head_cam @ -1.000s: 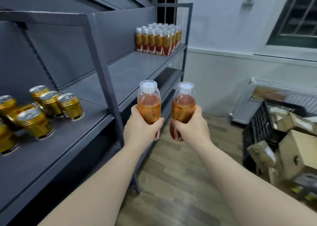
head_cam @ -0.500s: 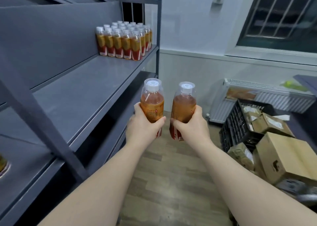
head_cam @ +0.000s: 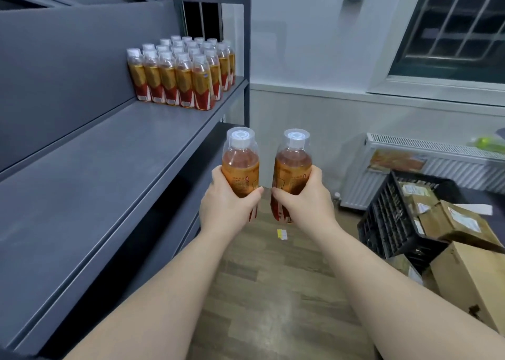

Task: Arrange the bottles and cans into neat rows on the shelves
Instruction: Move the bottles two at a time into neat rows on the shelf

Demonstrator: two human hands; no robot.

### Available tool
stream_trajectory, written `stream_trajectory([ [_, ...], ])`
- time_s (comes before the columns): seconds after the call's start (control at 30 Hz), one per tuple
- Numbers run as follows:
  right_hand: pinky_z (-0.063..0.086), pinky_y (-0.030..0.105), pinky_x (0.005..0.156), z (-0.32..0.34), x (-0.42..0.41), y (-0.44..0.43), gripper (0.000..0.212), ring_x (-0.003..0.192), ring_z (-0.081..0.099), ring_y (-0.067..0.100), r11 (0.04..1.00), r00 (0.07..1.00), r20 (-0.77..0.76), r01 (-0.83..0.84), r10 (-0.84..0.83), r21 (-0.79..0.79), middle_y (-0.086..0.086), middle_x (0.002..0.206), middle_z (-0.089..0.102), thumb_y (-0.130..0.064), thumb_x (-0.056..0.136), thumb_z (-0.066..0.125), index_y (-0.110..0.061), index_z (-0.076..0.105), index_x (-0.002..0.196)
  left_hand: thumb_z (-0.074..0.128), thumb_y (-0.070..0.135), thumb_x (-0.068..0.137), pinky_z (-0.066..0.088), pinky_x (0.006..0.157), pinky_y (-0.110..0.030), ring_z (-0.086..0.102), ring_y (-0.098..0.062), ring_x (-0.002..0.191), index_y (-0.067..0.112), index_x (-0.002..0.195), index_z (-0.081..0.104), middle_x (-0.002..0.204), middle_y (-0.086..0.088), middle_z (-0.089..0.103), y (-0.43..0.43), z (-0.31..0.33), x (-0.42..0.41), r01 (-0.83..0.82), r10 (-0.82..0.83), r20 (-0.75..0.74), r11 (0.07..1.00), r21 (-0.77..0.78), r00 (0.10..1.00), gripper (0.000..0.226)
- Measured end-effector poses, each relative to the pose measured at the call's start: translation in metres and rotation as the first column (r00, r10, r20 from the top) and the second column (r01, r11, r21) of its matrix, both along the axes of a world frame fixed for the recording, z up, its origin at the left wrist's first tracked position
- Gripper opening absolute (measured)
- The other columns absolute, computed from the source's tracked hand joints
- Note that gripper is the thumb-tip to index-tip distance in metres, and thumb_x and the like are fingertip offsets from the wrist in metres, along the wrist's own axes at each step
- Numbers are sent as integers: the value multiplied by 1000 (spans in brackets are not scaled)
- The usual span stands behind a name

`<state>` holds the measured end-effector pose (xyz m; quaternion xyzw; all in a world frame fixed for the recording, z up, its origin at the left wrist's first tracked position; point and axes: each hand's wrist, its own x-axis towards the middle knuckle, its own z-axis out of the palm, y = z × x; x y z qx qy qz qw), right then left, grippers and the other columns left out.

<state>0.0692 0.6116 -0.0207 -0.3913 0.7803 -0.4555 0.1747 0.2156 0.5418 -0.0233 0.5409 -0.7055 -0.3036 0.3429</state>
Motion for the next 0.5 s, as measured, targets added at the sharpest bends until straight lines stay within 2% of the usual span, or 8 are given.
stream_trajectory([
  [0.17,54,44,88,4,-51,-55,66,102,62,22,998,998,-17,-67,67,1,-5,113,63,-49,75,77,-30,37,125,78,56,73,54,92,-48,60,-23,109,25,134,37,119,2,60,-42,7,-45,-67,67,-11,998,-10,998,79],
  [0.33,54,45,91,14,-93,-104,71,106,59,21,990,990,-31,-141,140,-18,-5,119,60,-51,77,77,-30,35,130,76,61,70,55,92,-48,60,-23,110,27,133,37,120,2,60,-78,14,-81,-141,141,-37,990,-9,989,82],
  [0.5,54,43,89,18,-115,-150,62,105,60,22,978,978,-34,-208,207,-27,-4,117,60,-48,79,77,-33,34,121,78,58,73,54,92,-47,60,-23,109,25,132,38,120,1,60,-113,19,-96,-204,204,-6,979,-22,979,79],
])
